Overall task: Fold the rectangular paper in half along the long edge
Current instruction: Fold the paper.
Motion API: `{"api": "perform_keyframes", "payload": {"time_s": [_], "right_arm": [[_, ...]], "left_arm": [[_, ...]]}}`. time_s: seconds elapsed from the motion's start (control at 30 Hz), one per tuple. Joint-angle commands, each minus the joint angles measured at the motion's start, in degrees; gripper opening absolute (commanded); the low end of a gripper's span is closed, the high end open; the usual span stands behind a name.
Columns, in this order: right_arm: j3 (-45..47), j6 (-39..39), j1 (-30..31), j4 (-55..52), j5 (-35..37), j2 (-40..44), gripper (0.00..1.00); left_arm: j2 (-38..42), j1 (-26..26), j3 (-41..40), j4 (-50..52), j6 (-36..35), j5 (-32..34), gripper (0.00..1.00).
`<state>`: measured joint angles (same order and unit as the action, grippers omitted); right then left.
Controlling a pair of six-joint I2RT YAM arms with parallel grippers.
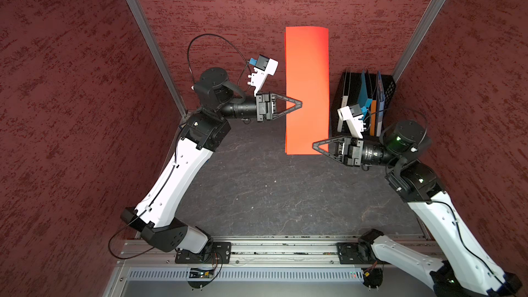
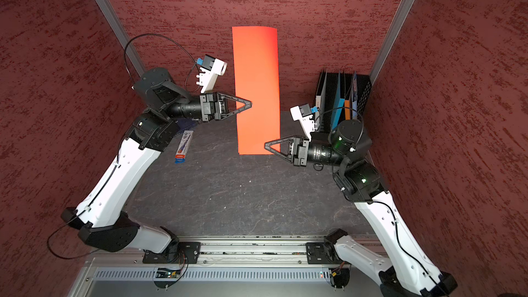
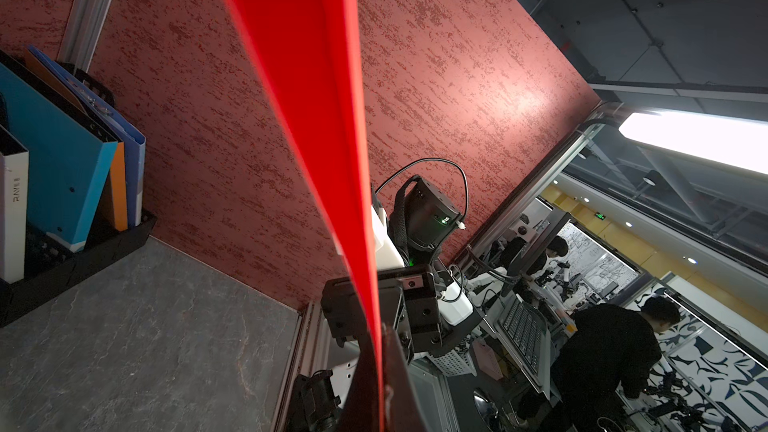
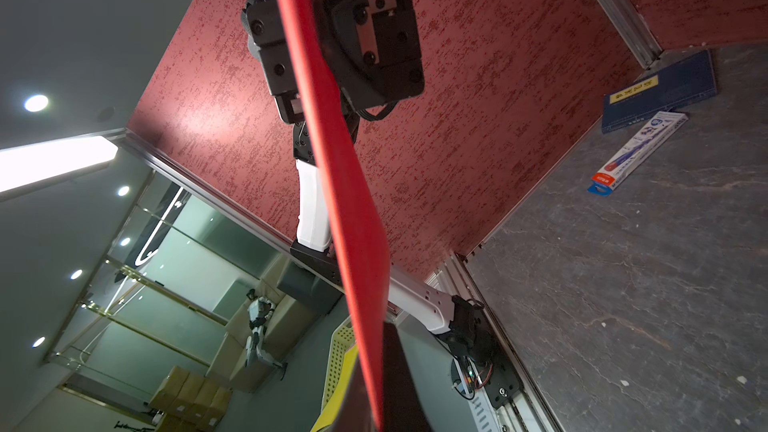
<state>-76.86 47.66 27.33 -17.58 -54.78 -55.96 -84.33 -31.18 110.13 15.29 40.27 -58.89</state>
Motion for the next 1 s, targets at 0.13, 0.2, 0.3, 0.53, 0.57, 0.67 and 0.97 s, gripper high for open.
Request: {"api": "perform_keyframes", "payload": {"time_s": [0.13, 0.2, 0.3, 0.53, 0.57, 0.67, 0.97], "right_arm": [[-3.91, -5.64, 0.22, -2.64, 1.75, -1.88, 0.40], [-5.38, -6.42, 0.26, -2.54, 1.57, -3.10, 0.36], [-7.12, -6.60, 0.24, -2.10, 0.95, -4.73, 0.21], [-9.07, -6.86, 0.20, -1.32, 0.59, -5.61, 0.00], [-9.82, -7.41, 0.26, -2.10, 0.69, -5.80, 0.09], [-11.50, -9.35, 0.24, -4.87, 1.94, -6.35, 0.36], [-12.42, -9.91, -2.22, -4.22, 0.75, -6.35, 0.00]], "left_arm": [[1.06, -0.26, -0.78, -2.36, 0.71, -0.77, 0.00], [1.32, -0.38, -1.42, -2.29, 0.79, -0.78, 0.00], [1.75, -0.65, -2.43, -2.30, 0.77, -0.71, 0.00], [2.61, -0.67, -3.31, -1.37, -0.07, -0.36, 0.00], [2.73, -0.69, -3.42, -1.23, -0.27, -0.34, 0.00], [2.88, -0.66, -3.57, -1.01, -0.37, -0.34, 0.00], [3.26, -0.70, -3.78, -0.26, -0.80, -0.26, 0.00]]}}
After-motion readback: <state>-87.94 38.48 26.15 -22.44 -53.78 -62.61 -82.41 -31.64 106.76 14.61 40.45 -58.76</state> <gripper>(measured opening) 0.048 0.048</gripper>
